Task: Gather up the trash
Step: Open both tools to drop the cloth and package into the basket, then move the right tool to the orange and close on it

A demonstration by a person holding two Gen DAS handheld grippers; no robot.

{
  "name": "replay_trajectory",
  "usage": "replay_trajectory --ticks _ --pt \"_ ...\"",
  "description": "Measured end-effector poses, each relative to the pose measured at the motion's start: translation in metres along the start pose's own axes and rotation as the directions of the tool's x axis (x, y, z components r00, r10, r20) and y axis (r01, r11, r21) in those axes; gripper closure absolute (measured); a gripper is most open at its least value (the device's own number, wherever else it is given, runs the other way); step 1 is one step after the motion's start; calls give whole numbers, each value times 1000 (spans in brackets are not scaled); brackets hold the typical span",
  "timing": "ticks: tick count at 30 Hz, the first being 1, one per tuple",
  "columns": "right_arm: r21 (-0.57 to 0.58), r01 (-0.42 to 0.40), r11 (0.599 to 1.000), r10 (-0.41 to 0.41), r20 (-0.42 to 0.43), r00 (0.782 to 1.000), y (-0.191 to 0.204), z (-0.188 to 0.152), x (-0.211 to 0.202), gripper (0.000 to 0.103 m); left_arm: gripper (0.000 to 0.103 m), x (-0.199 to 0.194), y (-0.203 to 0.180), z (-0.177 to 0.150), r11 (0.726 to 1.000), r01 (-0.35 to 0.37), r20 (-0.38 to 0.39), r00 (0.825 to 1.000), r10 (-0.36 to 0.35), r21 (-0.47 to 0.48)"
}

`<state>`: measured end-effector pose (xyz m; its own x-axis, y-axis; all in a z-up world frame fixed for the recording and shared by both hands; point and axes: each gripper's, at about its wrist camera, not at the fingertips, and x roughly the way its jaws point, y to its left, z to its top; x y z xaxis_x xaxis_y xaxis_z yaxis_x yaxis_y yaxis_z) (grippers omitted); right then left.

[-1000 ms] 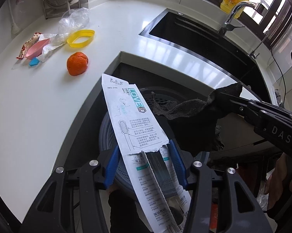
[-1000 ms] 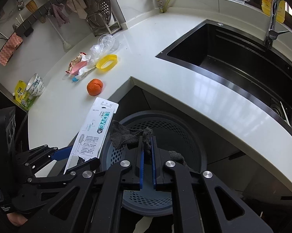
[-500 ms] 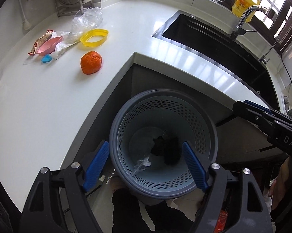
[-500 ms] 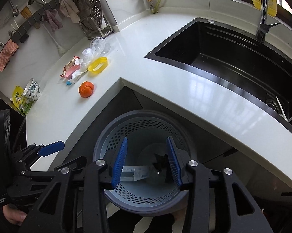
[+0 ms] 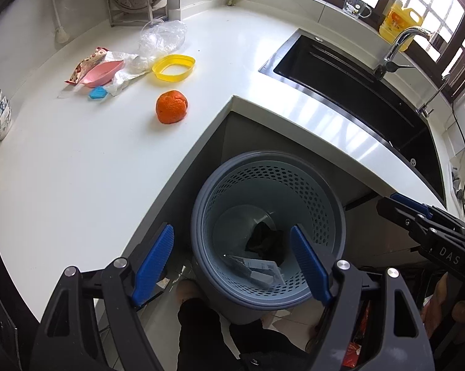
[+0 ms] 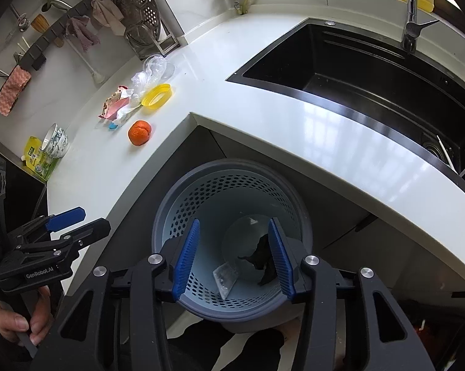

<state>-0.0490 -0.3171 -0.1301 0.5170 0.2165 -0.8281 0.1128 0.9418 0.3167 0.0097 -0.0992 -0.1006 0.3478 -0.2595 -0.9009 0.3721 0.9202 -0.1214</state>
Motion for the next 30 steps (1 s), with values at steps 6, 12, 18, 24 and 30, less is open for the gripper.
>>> replay_trajectory --ticks 6,12,18,24,30 --pt "-20 -16 1000 17 8 1000 12 9 -2 55 27 -16 20 6 999 -19 31 999 20 -45" --pt "-55 -23 998 24 15 1000 33 22 0 53 27 -28 48 9 994 -39 57 997 45 -101" --pt "-92 -38 995 39 7 999 64 36 12 52 27 -37 87 15 986 -63 77 994 75 -156" --pt "-112 -48 993 48 -2 999 95 46 30 52 21 -43 127 24 978 -94 100 988 114 -188" --pt "-92 -42 995 42 -7 999 118 55 52 51 21 -35 169 41 971 -114 102 985 137 -209"
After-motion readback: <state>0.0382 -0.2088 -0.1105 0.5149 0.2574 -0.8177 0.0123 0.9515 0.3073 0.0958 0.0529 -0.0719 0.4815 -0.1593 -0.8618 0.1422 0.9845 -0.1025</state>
